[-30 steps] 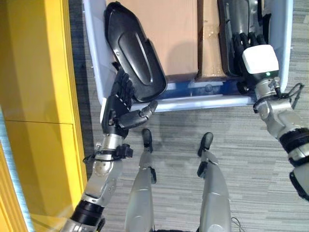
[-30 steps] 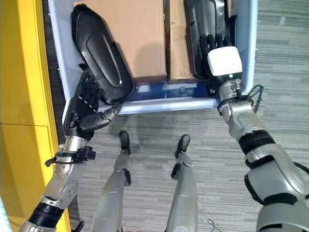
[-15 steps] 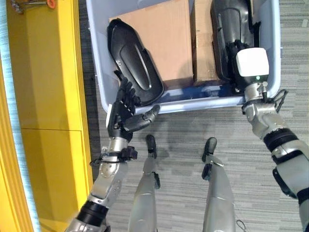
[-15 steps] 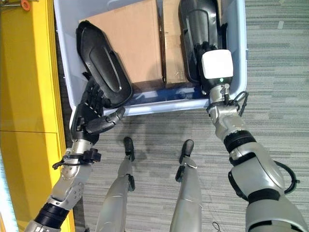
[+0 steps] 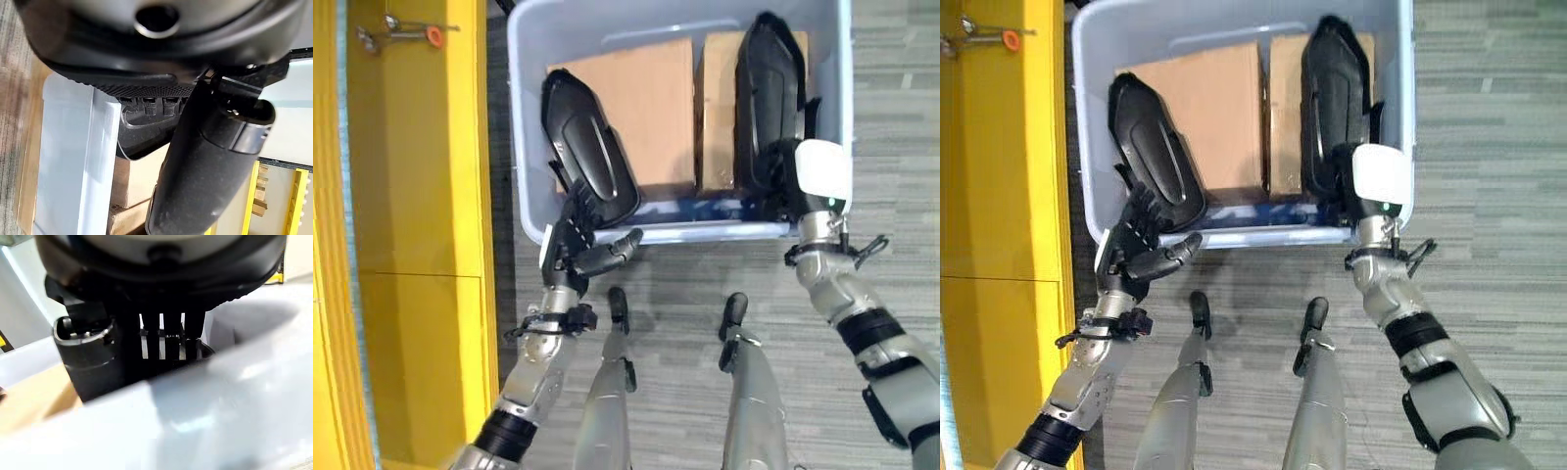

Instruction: Move parts from the plastic box to the shelf.

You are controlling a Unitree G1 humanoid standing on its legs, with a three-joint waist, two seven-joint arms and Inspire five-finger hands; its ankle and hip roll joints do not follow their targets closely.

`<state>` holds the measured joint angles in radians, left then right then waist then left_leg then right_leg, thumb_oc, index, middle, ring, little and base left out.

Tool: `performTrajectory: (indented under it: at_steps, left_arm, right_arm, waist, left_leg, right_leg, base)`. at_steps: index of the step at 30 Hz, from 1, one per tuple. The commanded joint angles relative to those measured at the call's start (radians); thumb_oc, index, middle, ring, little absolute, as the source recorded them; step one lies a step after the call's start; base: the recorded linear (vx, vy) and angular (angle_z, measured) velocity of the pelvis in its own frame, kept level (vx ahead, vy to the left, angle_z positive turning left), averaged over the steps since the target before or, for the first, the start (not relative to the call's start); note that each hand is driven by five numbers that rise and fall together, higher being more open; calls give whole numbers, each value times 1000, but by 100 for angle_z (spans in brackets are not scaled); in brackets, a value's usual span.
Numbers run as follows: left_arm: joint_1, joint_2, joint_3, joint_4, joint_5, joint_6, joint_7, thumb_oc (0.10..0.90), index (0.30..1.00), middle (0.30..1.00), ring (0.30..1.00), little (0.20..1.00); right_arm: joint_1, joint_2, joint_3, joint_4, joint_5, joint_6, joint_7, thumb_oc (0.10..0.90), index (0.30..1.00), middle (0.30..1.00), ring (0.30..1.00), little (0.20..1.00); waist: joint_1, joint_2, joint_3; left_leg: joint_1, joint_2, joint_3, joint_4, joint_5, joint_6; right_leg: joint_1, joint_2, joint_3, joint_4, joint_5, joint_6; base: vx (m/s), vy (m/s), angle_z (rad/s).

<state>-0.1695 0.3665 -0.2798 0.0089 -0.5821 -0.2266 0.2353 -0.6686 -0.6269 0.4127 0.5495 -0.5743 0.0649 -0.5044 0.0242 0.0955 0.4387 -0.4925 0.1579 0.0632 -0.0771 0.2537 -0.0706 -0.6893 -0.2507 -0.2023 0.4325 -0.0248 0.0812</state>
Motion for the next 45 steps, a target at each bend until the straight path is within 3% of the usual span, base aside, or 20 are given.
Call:
performTrajectory:
  at_steps: [1, 11, 19, 27, 34, 38, 40, 45]
  left_arm:
    - [-43, 46, 28, -88, 33, -58, -3, 900, 1000, 1000, 1000, 1000]
    - [-20, 58, 30, -92, 33, -47, -19, 900, 1000, 1000, 1000, 1000]
    - [46, 87, 45, -80, 39, -32, -74, 900, 1000, 1000, 1000, 1000]
    - [123, 102, 83, -88, 46, -15, -117, 900, 1000, 1000, 1000, 1000]
    - [176, 91, 115, -80, 67, 4, -137, 900, 1000, 1000, 1000, 1000]
    - [193, 84, 126, -68, 78, 10, -142, 900, 1000, 1000, 1000, 1000]
    - [216, 77, 139, -69, 87, 15, -142, 900, 1000, 1000, 1000, 1000]
    - [254, 70, 153, -79, 78, 19, -141, 900, 1000, 1000, 1000, 1000]
  right_arm:
    - [43, 24, 43, -26, 25, -52, 80, 400, 300, 300, 300, 300]
    - [99, -6, -58, -219, 56, -83, 52, 400, 300, 300, 300, 300]
    - [188, -48, -148, -430, 38, -135, 74, 400, 300, 300, 300, 300]
    - [233, -93, -206, -550, -4, -161, 103, 400, 300, 300, 300, 300]
    - [284, -82, -241, -627, -26, -176, 133, 400, 300, 300, 300, 300]
    - [309, -73, -249, -662, -32, -187, 151, 400, 300, 300, 300, 300]
    - [302, -78, -237, -678, -32, -196, 166, 400, 300, 300, 300, 300]
    - [226, -92, -169, -670, -23, -210, 183, 400, 300, 300, 300, 300]
  waist:
    - [7, -58, 74]
    - [5, -86, -10]
    - [6, -115, -139]
    - [-5, -122, -270]
    - [-22, -126, -354]
    - [-32, -124, -373]
    - [-40, -115, -386]
    - [-29, -102, -385]
  left_leg:
    - [176, 56, 25, -10, -116, -99]
    - [268, 51, 14, -10, -138, -89]
    - [380, 50, 3, -10, -168, -75]
    - [447, 47, 9, -10, -197, -72]
    - [498, 52, 34, -10, -220, -63]
    - [533, 65, 43, -10, -226, -60]
    - [563, 96, 43, -10, -219, -63]
    - [584, 143, 43, -8, -187, -71]
  right_leg:
    - [196, -20, 19, -282, 130, 94]
    - [314, -23, 7, -309, 125, 101]
    - [464, -33, -13, -360, 115, 108]
    - [558, -40, -34, -418, 132, 123]
    - [598, -36, -17, -435, 135, 130]
    - [607, -30, 0, -381, 97, 126]
    - [613, 0, 14, -315, 34, 107]
    - [605, 51, 20, -258, -20, 77]
  base:
    - [-1, 14, 7]
    - [12, 20, 2]
    - [44, 30, 4]
    - [45, 25, 7]
    - [30, 4, -5]
    - [25, -28, -22]
    - [13, -156, -12]
    - [-19, -160, -9]
